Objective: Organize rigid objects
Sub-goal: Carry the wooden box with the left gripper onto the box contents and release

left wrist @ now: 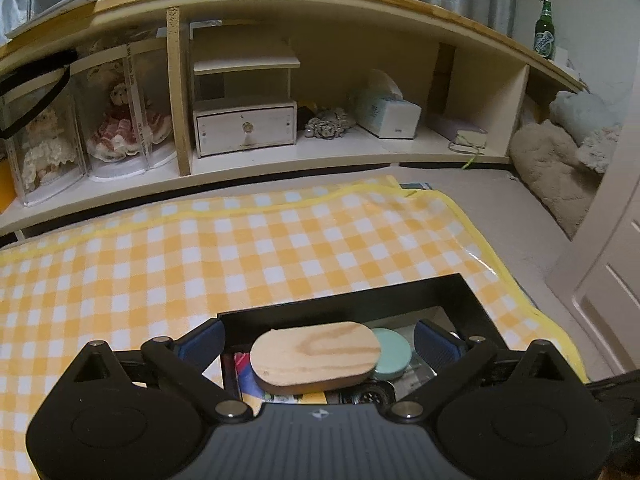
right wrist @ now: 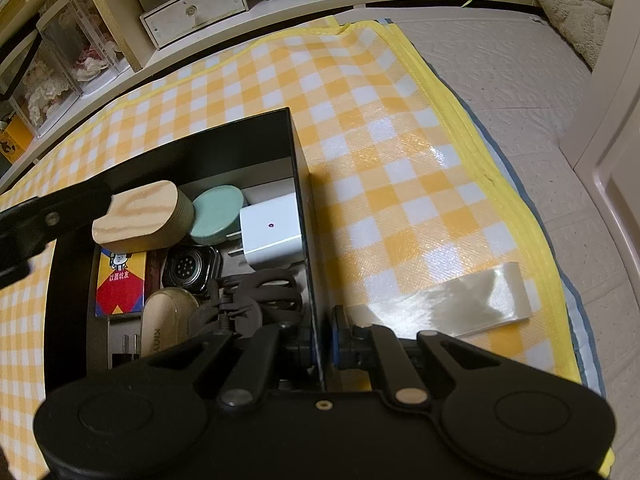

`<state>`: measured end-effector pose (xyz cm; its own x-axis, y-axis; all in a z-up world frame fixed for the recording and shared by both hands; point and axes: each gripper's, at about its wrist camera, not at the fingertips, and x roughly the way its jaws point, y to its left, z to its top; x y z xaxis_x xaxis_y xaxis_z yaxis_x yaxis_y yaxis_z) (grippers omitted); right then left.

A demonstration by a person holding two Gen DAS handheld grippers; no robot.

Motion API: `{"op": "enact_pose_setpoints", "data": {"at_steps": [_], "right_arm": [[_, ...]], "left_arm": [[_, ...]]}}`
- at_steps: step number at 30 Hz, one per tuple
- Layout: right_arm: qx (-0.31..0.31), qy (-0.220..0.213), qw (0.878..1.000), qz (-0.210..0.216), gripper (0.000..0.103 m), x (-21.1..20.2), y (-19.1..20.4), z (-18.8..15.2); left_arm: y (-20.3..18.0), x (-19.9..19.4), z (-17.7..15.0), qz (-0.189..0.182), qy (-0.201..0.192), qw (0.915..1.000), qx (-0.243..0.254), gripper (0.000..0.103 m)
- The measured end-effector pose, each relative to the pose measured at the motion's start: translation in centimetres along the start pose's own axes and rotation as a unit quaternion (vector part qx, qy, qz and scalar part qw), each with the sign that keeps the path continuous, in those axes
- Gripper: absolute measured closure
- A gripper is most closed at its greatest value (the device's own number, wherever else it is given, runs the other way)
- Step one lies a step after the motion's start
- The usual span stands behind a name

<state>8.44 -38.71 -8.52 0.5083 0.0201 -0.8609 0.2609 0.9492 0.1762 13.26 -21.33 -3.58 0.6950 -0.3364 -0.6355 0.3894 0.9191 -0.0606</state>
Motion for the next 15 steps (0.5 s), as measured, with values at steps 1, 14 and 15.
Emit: {"op": "enact_pose_setpoints", "data": {"at_steps": [1,14,15], "right_arm": [[0.0,0.0,1.0,0.0,0.095,0.0,0.0,0.0],[0.0,0.0,1.0,0.0,0.096,0.0,0.0,0.0],[0.0,0.0,1.0,0.0,0.096,0.0,0.0,0.0]], "left_arm": [[0.0,-0.3,0.0,-0.003,0.003,1.0,-0.002,0.003],[1.0,-5.4,-0.5,0.0,0.026,0.9996,0.012,0.0],[1.2,-5.8,-0.6,-0.001,0.029,0.9995,0.011,0.0]]}}
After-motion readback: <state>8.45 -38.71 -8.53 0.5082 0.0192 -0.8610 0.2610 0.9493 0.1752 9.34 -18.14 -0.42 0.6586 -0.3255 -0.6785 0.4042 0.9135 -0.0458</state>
